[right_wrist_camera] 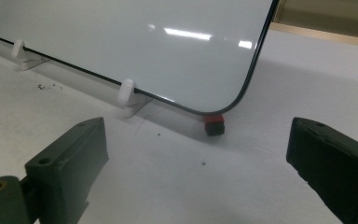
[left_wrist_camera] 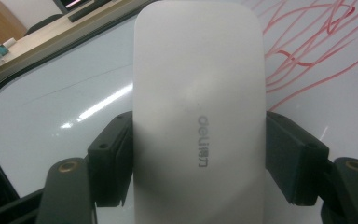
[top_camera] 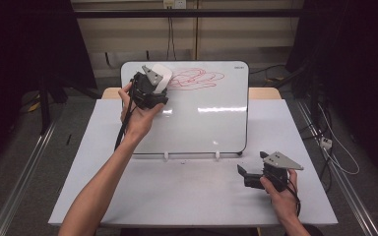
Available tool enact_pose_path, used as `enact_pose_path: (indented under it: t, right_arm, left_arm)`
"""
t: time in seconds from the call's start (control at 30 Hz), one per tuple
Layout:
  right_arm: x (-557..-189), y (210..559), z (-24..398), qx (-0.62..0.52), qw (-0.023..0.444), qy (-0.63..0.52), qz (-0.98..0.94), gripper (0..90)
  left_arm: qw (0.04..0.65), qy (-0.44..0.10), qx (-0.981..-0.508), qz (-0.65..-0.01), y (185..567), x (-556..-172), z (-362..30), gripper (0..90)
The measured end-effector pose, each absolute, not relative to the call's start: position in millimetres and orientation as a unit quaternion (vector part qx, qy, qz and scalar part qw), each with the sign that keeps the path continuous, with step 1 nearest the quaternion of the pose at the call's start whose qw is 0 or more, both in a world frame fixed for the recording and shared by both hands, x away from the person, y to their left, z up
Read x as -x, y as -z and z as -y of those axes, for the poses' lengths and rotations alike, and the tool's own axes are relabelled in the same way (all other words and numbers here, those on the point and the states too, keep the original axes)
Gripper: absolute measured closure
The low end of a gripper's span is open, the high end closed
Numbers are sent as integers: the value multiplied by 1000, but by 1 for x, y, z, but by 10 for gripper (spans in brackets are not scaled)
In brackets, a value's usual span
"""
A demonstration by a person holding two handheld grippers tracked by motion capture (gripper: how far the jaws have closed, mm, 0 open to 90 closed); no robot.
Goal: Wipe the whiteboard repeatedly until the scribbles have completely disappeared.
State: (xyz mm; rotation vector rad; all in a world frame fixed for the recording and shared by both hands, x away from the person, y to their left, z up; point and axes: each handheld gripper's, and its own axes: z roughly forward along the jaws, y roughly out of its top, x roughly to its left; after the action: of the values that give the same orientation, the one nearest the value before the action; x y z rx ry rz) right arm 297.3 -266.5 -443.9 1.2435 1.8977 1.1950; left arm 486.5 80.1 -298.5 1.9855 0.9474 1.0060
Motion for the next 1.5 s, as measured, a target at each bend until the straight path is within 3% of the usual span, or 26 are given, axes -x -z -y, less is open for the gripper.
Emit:
enact_pose_path:
  t: [1.17, 1.5]
  right_arm:
    - [-297, 444, 266, -464, 283, -448, -710, 50]
    - [-296, 444, 269, -465, 283, -449, -709, 50]
  left_arm:
    - [327, -390, -802, -313, 299, -481, -36, 312]
    - [335, -375, -805, -315, 296, -483, -40, 312]
